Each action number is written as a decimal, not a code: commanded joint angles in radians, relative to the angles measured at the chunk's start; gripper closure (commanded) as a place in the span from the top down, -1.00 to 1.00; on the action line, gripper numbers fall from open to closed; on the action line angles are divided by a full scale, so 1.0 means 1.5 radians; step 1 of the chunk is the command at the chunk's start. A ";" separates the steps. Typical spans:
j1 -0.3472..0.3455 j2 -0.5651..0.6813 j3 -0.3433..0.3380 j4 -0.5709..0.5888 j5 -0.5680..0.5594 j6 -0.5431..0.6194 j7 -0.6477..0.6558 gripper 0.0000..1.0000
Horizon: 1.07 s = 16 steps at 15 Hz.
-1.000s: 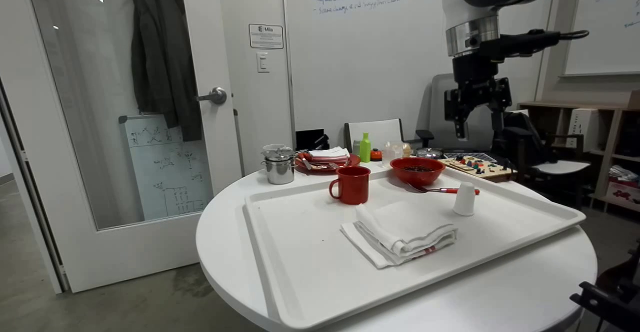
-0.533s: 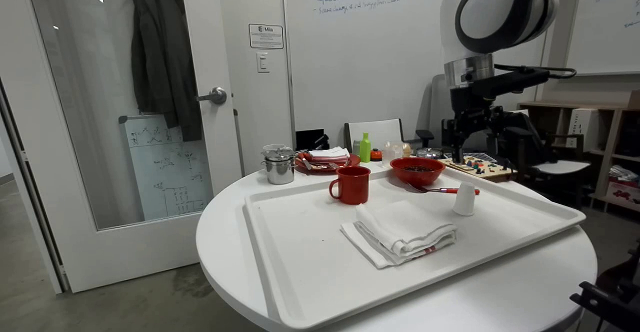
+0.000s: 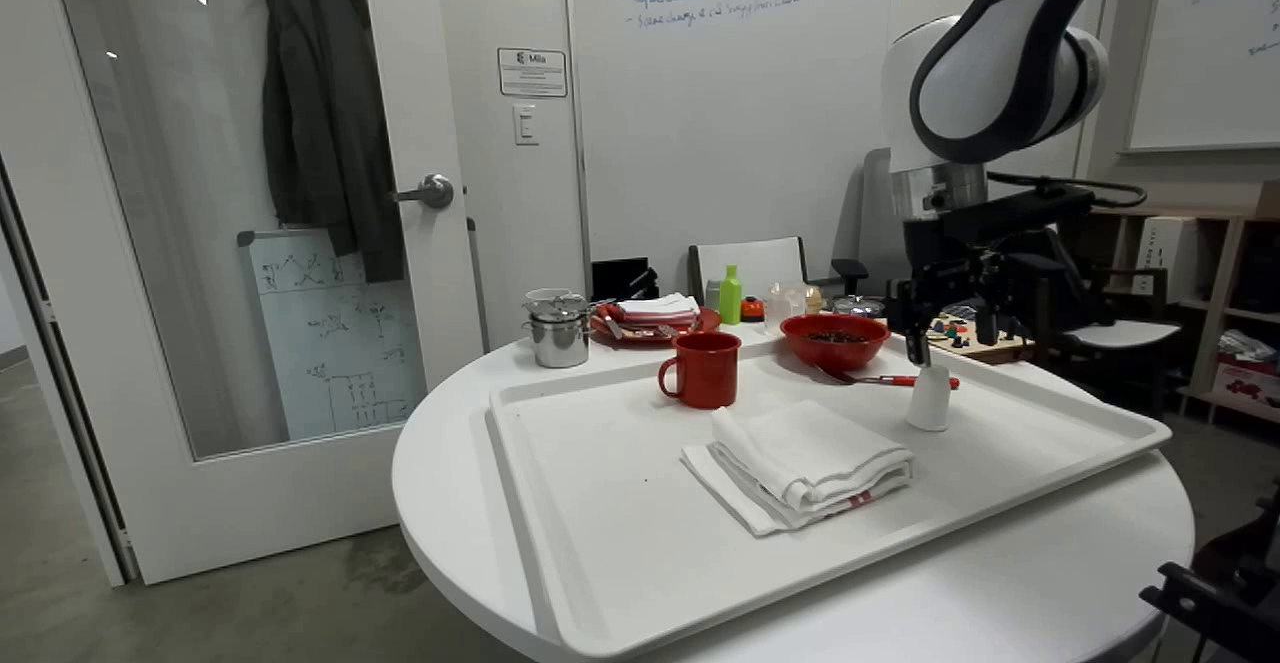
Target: Place the salt shaker in the reg mug
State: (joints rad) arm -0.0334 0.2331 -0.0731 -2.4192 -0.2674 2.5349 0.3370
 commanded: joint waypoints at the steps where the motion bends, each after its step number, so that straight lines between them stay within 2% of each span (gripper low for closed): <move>1: 0.020 0.032 -0.019 0.012 -0.008 0.023 0.009 1.00; 12: 0.040 0.071 -0.026 0.024 0.005 0.037 -0.011 1.00; 13: 0.041 0.071 -0.027 0.028 0.006 0.035 -0.013 0.68; 14: 0.041 0.072 -0.027 0.031 0.006 0.035 -0.015 0.47; 16: 0.040 0.072 -0.026 0.037 0.006 0.034 -0.019 0.20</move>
State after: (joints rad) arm 0.0127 0.3240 -0.0976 -2.3894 -0.2661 2.5775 0.3303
